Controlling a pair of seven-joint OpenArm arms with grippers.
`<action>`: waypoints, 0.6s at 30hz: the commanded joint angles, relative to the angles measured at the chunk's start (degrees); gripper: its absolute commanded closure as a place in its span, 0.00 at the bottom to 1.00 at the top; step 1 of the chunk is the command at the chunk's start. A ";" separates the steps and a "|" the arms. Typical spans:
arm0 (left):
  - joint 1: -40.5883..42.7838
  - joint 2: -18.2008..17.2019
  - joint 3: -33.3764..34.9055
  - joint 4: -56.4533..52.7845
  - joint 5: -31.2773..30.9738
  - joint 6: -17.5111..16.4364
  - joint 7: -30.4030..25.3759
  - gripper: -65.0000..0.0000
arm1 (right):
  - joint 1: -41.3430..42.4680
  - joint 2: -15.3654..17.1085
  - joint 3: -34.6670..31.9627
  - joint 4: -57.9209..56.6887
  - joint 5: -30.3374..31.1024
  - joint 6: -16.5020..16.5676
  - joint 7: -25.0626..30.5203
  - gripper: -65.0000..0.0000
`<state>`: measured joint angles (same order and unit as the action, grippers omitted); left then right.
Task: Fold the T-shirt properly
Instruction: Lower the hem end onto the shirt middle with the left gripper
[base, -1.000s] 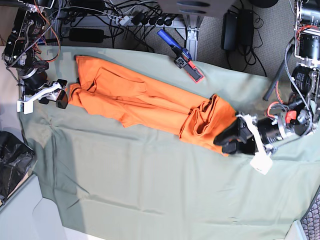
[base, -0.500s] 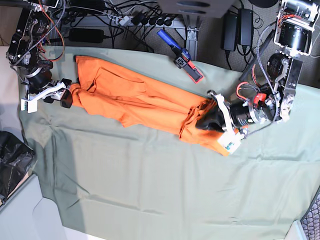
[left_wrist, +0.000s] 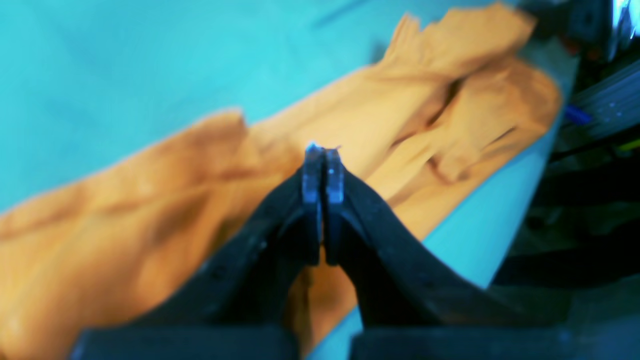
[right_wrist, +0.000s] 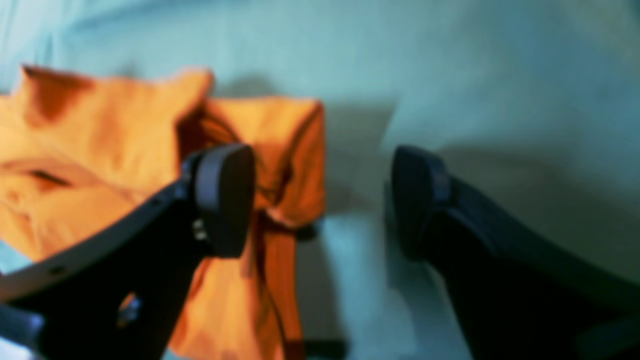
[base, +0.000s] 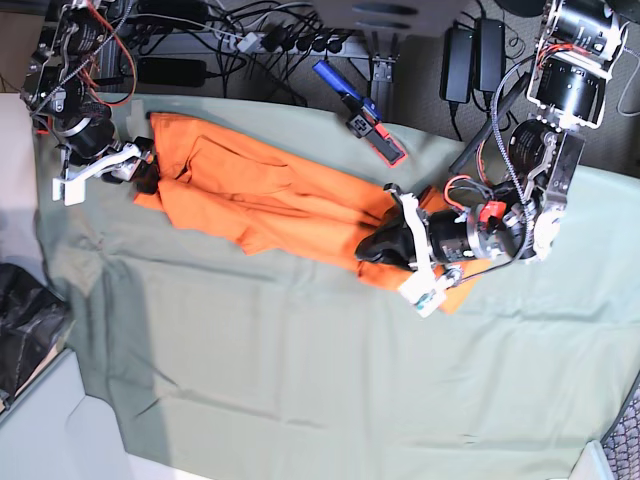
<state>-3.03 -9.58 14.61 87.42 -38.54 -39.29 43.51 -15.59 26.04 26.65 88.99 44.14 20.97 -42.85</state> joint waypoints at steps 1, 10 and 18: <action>-0.94 0.02 -0.07 1.79 -1.40 -0.71 -0.79 1.00 | 0.00 0.44 0.61 0.76 1.09 5.42 1.01 0.33; -0.94 -0.04 -0.07 3.50 -1.44 -0.71 -0.76 1.00 | -0.66 -1.84 0.61 0.79 3.65 5.44 -0.46 0.33; -1.14 -1.77 -0.07 4.26 -1.49 -0.71 -0.81 1.00 | -1.42 -2.16 0.61 0.79 4.98 5.44 -2.19 0.33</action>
<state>-2.90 -11.27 14.66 90.43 -38.87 -39.33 43.72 -16.88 22.98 26.76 89.03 48.51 20.99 -44.36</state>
